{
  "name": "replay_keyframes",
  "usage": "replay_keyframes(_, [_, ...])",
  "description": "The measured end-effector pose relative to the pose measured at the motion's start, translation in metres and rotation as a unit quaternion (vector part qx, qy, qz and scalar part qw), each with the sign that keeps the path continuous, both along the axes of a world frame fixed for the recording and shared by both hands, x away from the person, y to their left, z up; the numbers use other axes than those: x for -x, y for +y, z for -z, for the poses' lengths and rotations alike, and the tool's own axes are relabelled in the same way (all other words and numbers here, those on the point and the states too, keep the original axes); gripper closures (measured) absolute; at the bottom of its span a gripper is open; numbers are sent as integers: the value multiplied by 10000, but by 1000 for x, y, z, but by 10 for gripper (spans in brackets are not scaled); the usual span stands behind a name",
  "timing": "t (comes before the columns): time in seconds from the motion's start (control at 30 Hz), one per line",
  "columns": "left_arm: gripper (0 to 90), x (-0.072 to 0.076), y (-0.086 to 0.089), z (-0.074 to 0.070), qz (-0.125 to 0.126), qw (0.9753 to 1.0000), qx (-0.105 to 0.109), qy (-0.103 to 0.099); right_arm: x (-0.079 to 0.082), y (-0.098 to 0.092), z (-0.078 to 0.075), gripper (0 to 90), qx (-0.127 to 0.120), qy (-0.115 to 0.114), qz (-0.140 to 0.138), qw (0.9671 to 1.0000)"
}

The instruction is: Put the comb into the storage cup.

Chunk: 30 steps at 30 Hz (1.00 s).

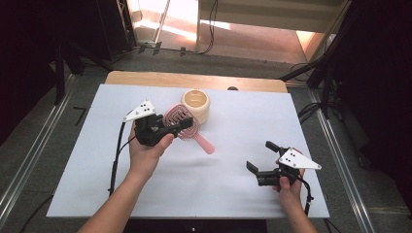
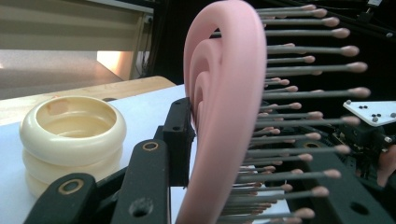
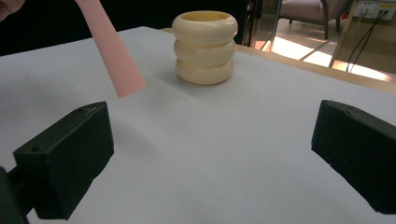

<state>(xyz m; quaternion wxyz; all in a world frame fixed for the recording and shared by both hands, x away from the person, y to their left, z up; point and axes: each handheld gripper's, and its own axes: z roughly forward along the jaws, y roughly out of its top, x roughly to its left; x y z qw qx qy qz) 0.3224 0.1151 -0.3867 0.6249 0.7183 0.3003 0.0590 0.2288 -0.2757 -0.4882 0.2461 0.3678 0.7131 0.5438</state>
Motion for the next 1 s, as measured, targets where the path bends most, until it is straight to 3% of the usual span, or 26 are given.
replay_keyframes(0.5, [636,-9,7,-7,-96,9999,-5,-33,9,-25,7,0,1,23,175,9998])
replay_keyframes(1.0, [636,-19,9,-13,-186,9998,-30,-80,14,-38,12,0,9,39,286,9996])
